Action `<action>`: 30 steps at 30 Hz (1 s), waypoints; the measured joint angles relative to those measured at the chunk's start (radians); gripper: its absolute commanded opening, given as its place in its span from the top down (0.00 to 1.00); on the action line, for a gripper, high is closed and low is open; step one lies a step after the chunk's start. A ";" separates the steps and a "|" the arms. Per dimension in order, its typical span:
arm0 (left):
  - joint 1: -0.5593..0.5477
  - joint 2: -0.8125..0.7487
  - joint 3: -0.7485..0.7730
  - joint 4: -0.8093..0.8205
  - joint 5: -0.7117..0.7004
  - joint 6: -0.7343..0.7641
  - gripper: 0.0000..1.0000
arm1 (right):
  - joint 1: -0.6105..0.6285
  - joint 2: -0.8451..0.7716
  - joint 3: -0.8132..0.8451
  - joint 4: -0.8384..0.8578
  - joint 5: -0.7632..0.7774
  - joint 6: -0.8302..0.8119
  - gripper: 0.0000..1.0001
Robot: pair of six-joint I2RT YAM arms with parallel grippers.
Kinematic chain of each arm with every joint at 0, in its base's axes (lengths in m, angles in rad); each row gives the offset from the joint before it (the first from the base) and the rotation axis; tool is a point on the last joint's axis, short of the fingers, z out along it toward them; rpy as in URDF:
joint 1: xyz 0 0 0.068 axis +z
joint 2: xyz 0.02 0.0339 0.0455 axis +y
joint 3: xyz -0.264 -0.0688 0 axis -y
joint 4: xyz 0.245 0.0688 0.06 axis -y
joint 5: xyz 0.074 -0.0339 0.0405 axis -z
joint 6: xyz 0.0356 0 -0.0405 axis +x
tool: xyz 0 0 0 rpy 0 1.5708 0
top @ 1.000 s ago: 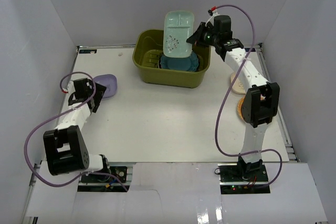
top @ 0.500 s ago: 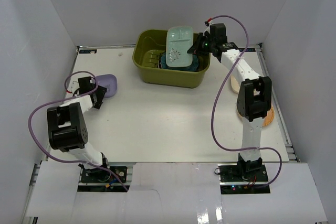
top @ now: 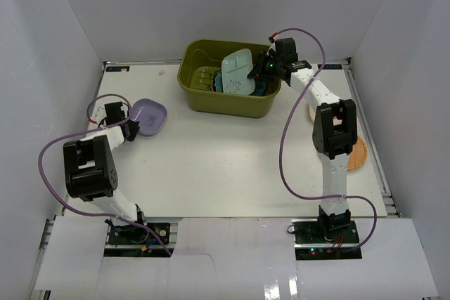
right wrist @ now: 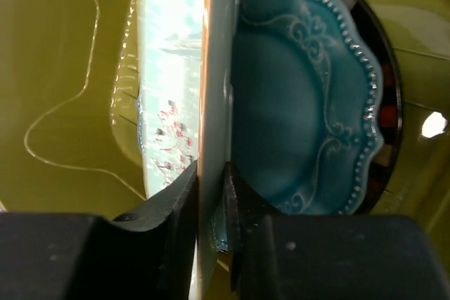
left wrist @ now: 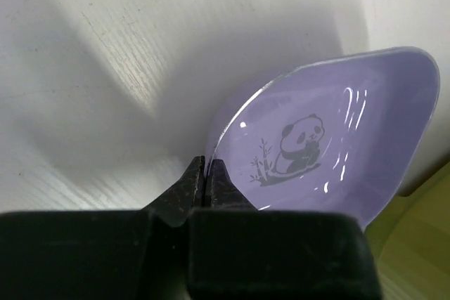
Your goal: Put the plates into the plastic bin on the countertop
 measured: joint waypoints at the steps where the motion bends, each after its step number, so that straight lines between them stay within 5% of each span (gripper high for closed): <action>1: 0.000 -0.009 -0.001 -0.005 0.000 0.005 1.00 | 0.002 0.003 0.000 0.001 -0.002 0.000 0.71; 9: -0.002 -0.351 -0.057 -0.012 0.081 0.022 1.00 | 0.010 0.007 0.000 0.024 -0.006 -0.002 0.29; 14: -0.075 -0.527 0.058 0.013 0.142 0.038 1.00 | 0.014 -0.007 -0.013 0.026 0.006 -0.014 0.02; 18: -0.246 -0.464 0.248 0.023 0.138 0.079 1.00 | 0.014 -0.077 -0.034 0.014 0.017 -0.023 0.07; 25: -0.458 -0.131 0.580 0.017 0.127 0.132 1.00 | 0.005 -0.390 -0.143 0.056 0.044 -0.031 0.04; 30: -0.554 0.202 0.892 -0.069 0.078 0.175 1.00 | -0.072 -0.645 -0.331 0.099 0.086 -0.050 0.35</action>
